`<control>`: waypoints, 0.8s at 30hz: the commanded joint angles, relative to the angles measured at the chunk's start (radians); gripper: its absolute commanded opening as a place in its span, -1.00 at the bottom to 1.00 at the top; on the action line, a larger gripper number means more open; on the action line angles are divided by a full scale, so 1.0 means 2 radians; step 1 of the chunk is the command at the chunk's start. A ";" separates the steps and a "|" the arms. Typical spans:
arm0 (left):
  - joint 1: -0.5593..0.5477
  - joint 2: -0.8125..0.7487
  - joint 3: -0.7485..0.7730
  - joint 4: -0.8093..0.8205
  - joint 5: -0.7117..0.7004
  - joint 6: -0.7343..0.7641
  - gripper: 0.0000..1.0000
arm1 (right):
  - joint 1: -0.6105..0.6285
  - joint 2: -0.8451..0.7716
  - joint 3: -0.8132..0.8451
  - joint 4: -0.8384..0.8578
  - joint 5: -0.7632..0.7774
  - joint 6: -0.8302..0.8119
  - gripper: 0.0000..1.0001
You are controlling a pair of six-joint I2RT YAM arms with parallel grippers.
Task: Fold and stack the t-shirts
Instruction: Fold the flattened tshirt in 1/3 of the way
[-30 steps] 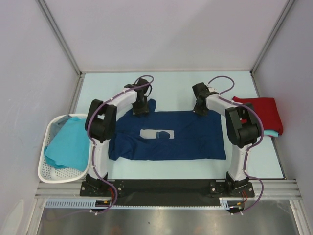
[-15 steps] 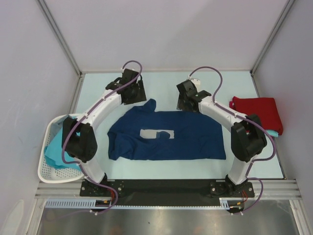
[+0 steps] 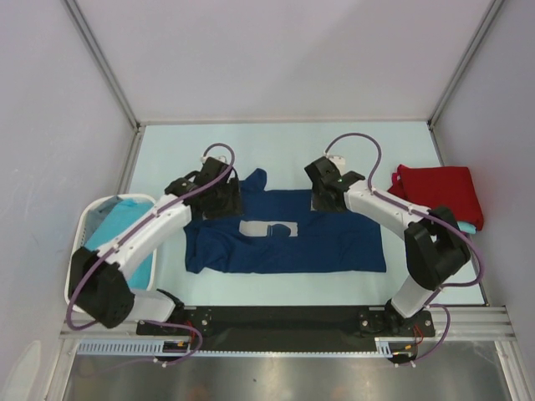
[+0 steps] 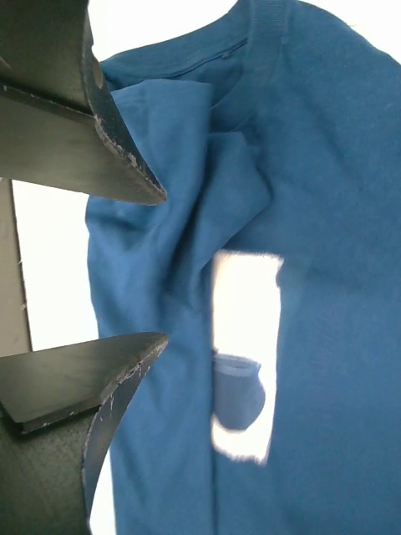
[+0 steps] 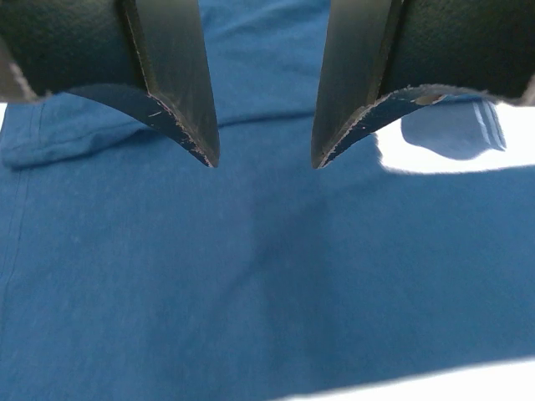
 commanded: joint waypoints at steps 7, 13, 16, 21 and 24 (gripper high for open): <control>-0.035 -0.077 -0.073 -0.063 -0.002 -0.065 0.32 | 0.015 -0.019 -0.015 0.001 0.007 0.003 0.05; -0.048 -0.090 -0.129 -0.053 0.006 -0.085 0.29 | 0.015 -0.032 -0.024 0.002 0.012 0.000 0.06; -0.048 -0.095 -0.150 -0.031 0.009 -0.087 0.29 | 0.015 -0.038 -0.029 0.002 0.012 0.000 0.06; -0.048 -0.063 -0.172 0.008 0.020 -0.088 0.27 | 0.015 -0.048 -0.034 -0.003 0.014 -0.001 0.06; -0.048 -0.030 -0.175 0.023 0.017 -0.086 0.27 | 0.015 -0.059 -0.040 -0.005 0.019 -0.002 0.05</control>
